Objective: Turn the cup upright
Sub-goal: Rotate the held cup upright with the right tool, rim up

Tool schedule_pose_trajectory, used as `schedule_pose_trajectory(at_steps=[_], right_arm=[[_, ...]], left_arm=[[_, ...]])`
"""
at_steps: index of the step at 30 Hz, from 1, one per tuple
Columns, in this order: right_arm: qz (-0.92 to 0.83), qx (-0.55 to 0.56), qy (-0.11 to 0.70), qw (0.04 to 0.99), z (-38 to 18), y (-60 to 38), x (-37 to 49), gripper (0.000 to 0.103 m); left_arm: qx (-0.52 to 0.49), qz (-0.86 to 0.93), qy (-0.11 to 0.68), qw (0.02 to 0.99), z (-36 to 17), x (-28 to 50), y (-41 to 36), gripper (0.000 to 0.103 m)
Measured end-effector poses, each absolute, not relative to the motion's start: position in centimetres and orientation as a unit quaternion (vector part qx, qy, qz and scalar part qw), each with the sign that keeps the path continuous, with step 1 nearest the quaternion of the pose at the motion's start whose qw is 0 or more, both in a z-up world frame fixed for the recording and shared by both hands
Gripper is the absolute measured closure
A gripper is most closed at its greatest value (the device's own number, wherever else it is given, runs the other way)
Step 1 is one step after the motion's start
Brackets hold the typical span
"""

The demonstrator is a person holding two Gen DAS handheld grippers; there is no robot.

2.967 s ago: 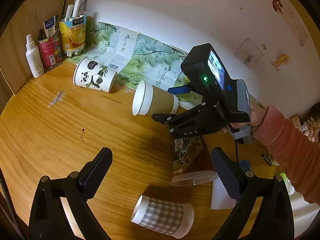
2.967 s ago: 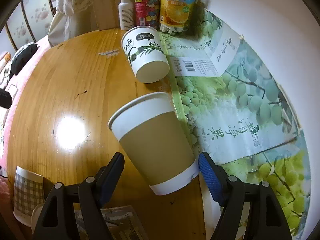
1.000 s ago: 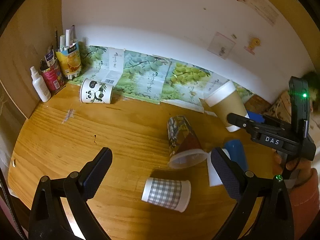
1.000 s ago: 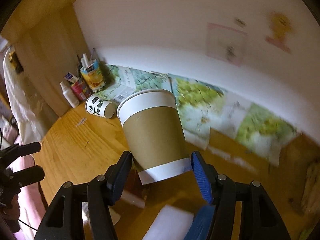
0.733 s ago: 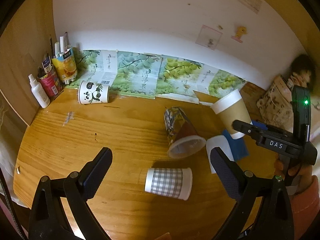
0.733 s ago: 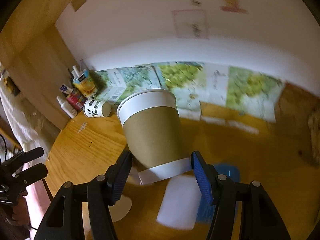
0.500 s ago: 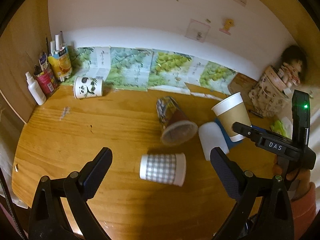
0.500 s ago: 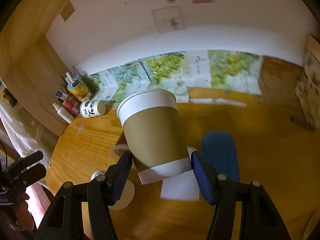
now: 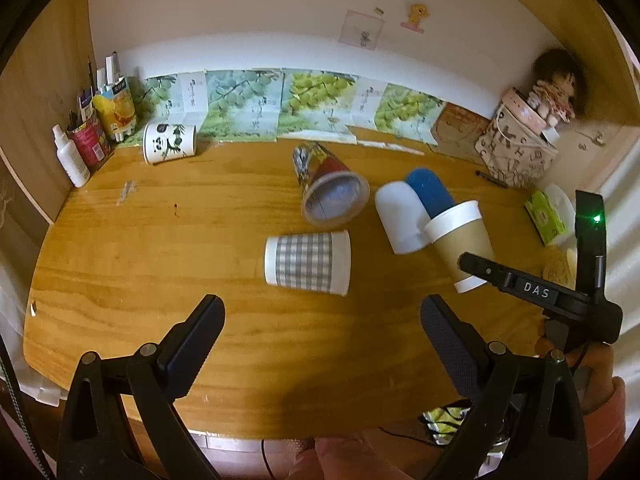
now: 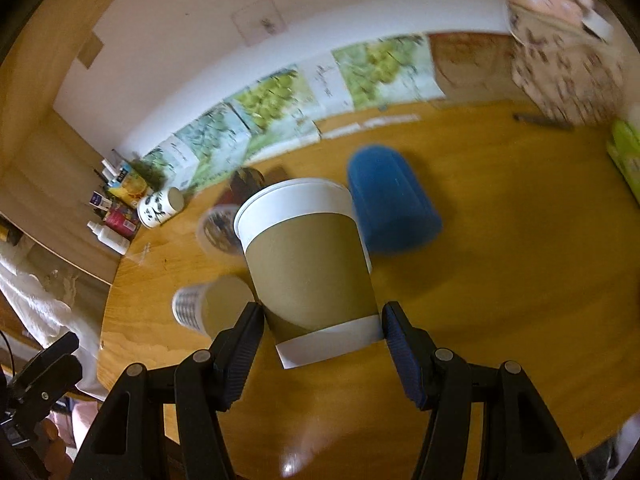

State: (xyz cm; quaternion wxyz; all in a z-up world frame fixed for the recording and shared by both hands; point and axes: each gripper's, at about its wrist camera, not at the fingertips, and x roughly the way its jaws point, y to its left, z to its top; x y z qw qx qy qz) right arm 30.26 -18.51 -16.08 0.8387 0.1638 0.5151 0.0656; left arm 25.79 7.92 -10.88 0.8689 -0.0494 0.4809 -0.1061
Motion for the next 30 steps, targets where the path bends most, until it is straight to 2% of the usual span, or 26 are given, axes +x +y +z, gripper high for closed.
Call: schedule_pose_trajectory(at_steps=[14,30], right_arm=[[0.039,0.205,0.549,0.809,-20.6,-17.9,26.0,0.041],[0.028,0.204,0.554,0.807,-22.3,-16.8,25.4,0.041]], left_arm=[[-0.030,-0.116,0.502,0.856,-12.7,23.1,7.7,0.004],[-0.011,-0.114,0.521,0.846,-14.2,22.7,7.5,0.004]])
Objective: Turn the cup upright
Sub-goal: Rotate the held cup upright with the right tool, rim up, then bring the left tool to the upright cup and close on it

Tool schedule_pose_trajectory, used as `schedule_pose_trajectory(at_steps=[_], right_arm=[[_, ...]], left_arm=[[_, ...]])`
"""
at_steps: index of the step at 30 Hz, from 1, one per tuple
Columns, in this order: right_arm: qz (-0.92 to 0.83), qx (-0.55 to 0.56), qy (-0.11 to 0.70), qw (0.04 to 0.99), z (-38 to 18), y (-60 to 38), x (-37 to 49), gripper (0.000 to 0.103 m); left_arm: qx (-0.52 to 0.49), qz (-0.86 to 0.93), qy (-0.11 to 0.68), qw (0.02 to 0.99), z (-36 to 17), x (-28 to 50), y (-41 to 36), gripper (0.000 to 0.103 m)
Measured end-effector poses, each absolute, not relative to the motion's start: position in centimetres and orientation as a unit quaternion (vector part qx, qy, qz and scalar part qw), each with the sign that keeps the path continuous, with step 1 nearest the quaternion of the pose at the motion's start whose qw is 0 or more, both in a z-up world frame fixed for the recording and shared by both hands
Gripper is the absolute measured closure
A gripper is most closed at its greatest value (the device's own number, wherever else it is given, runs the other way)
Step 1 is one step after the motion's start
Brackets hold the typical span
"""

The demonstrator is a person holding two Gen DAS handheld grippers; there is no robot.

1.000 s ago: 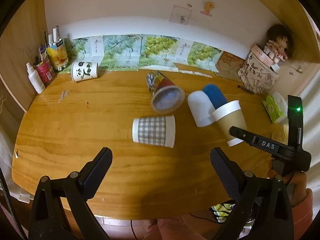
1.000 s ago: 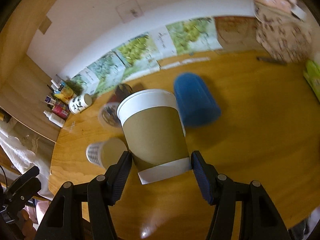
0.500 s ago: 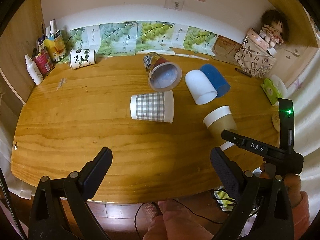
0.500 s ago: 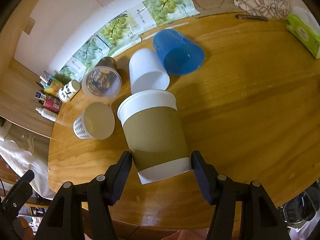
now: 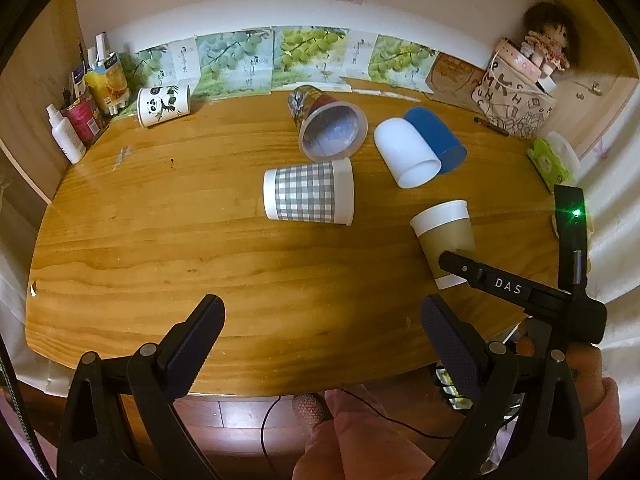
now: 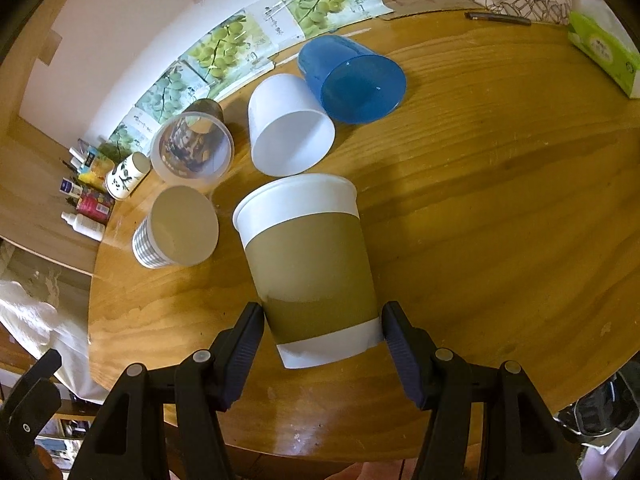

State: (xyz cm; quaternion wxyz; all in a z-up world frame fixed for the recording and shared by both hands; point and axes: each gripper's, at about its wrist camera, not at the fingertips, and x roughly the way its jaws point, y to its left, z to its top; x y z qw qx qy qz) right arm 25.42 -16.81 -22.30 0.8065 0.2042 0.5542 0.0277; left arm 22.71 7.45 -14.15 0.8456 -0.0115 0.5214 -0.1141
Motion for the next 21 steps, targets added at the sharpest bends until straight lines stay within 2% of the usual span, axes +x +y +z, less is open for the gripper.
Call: schedule_pose_trajectory(at_steps=[18,21], right_arm=[[0.064,0.200,0.572,0.793,-22.7,-16.4,24.3,0.040],[0.073,0.201,0.576,0.789,-22.6,-16.6,24.1,0.036]], left_arm=[[-0.081,-0.139,0.571,0.805,-15.8,24.7,6.3,0.004],[-0.084,-0.136,0.574,0.803,-15.9,25.1,5.7,0.004]])
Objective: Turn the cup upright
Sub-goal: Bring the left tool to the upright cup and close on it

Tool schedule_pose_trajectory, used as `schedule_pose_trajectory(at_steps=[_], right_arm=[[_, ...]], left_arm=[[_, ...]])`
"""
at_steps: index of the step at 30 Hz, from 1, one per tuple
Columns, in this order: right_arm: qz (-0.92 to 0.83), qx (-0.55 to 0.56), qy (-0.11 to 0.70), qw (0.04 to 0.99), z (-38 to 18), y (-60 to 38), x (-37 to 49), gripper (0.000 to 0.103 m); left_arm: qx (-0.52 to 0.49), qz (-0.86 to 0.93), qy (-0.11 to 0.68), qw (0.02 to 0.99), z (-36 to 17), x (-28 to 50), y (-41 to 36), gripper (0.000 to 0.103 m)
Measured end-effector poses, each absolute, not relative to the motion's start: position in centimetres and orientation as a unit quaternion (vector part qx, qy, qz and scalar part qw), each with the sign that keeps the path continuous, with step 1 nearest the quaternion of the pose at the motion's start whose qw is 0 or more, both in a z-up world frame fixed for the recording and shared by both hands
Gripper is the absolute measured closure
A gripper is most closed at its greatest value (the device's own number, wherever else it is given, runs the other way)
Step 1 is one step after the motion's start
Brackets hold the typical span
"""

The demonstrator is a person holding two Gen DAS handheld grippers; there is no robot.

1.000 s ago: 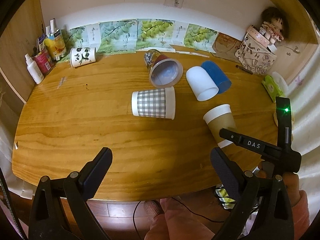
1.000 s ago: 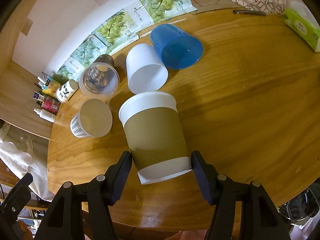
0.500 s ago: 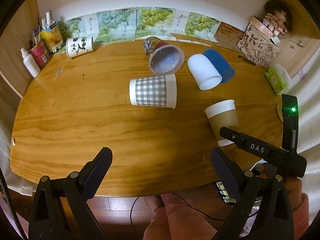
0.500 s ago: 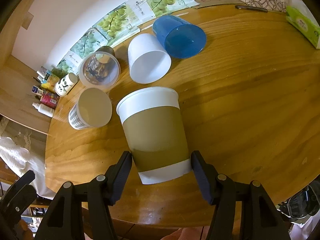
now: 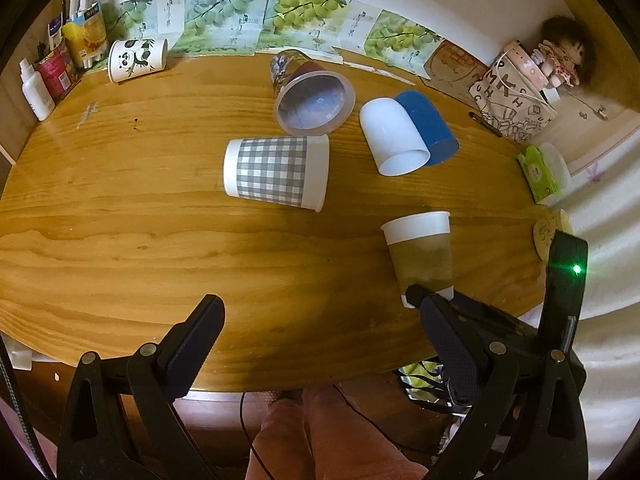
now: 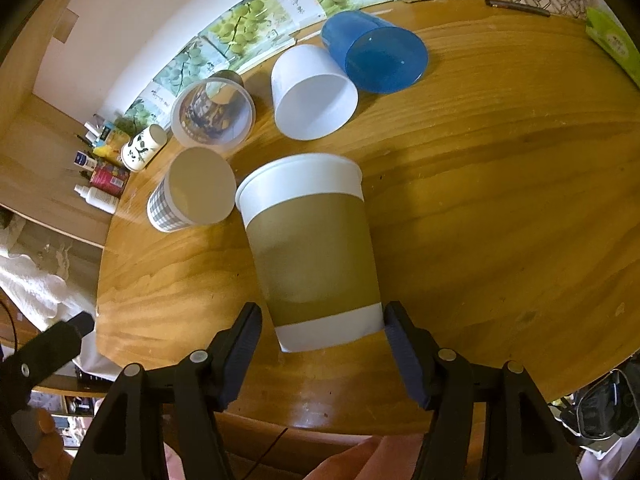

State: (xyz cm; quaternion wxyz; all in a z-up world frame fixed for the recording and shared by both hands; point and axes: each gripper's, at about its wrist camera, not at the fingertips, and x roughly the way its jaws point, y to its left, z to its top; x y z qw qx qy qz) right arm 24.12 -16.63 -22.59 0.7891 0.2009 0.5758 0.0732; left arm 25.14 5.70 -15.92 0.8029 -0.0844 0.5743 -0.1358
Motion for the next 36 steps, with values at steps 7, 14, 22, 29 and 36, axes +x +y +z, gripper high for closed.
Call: schedule_pose_trajectory(at_steps=[7,14,22,29,36], right_arm=[[0.090,0.181,0.583,0.787,-22.3,-16.9,23.9,0.034],[0.111,0.140,0.590,0.788,-21.7,-17.2,24.0,0.031],[0.144,0.108,0.588,0.788,-21.5,-18.0,24.0,0.031],[0.176,0.081,0.585,0.788,-21.3,-18.6,23.9,0.031],[0.203,0.058,0.584,0.784,-21.4,-19.1,23.7,0.031]], left_arm=[[-0.100,-0.120,0.586,0.795,-16.6,26.3,4.7,0.004],[-0.132,-0.110,0.599,0.782,-17.3,27.3,3.5,0.004],[-0.148,-0.100,0.620,0.764,-18.8,28.4,1.1,0.004],[-0.155,-0.093,0.634,0.752,-20.2,29.1,-1.1,0.004],[-0.167,-0.086,0.645,0.741,-21.3,29.7,-2.8,0.004]])
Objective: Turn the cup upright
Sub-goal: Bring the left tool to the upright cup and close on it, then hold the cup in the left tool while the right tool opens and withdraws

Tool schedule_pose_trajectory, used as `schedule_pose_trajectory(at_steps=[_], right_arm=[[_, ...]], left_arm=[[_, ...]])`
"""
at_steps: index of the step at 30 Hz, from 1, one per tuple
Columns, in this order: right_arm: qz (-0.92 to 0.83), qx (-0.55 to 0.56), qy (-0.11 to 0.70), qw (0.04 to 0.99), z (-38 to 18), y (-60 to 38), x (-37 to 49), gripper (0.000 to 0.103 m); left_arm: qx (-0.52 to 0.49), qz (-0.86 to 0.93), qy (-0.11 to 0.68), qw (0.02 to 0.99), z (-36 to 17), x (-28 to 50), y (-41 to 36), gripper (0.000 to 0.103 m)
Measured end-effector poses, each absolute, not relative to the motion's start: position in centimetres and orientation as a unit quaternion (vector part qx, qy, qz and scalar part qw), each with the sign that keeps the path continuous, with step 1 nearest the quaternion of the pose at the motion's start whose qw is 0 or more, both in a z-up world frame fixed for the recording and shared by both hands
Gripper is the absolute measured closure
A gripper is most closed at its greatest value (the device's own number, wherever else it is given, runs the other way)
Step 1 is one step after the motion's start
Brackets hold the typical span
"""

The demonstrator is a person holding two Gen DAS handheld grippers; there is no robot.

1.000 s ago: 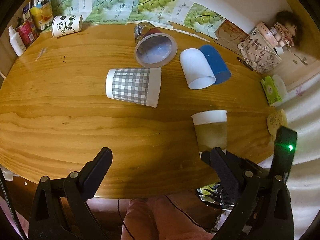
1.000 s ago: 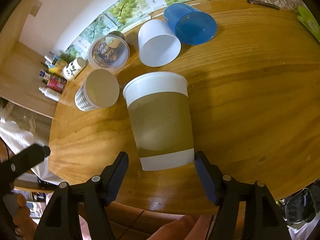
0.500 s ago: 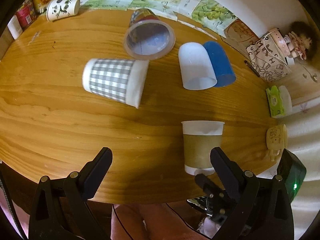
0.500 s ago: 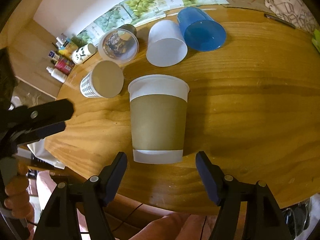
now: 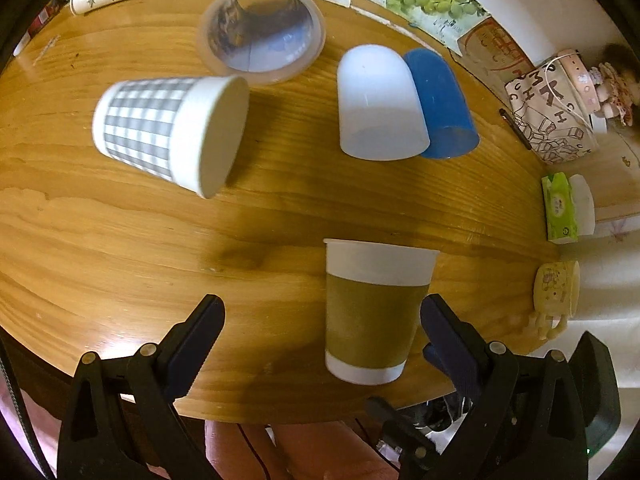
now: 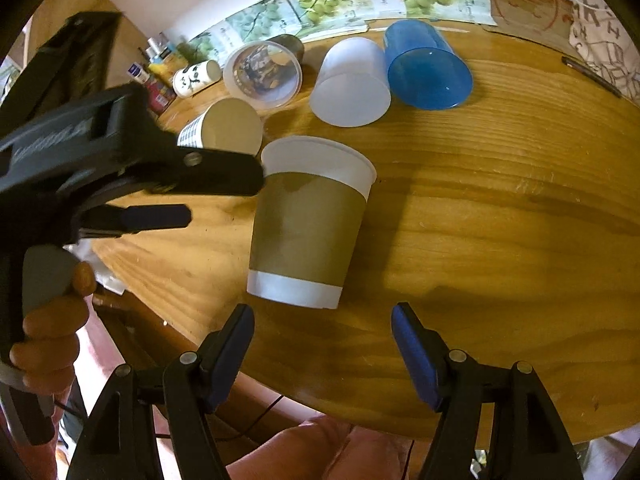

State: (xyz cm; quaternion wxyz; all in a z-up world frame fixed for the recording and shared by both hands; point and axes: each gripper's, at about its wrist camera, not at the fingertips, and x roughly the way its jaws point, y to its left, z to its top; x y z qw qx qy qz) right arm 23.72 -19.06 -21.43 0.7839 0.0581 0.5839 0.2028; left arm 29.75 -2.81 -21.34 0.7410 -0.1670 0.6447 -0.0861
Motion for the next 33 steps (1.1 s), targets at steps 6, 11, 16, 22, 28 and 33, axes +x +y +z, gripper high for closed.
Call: schedule_pose_trajectory(at_steps=[6,11,16,22,28,33], right_arm=[[0.219,0.047,0.588,0.777,-21.6,-19.8,23.8,0.031],[0.226,0.041,0.593,0.771,-21.6,-20.2,24.1,0.031],[0.231,0.011,0.593,0.771,-21.4,-19.8,24.3,0.031],[0.241,0.000,0.594,0.767,-21.5,-20.1,24.8,0.031],[0.246,-0.007,0.596,0.764,-21.4,-20.0,25.3,0.031],[0.251,-0.016,0.590,0.767,-20.9,-19.4,26.1,0.031]], left_arm=[[-0.174,-0.084,0.654,0.731,-22.0,30.5,-4.1,0.004],[-0.180,-0.081,0.662,0.723,-22.6,31.3,-5.1,0.004],[-0.191,-0.076,0.665,0.718,-23.0,32.1,-5.6,0.004],[-0.211,-0.072,0.675,0.703,-23.6,32.7,-5.8,0.008],[-0.225,-0.074,0.683,0.691,-24.1,32.9,-5.9,0.022],[-0.242,-0.082,0.690,0.678,-24.3,33.2,-6.1,0.025]])
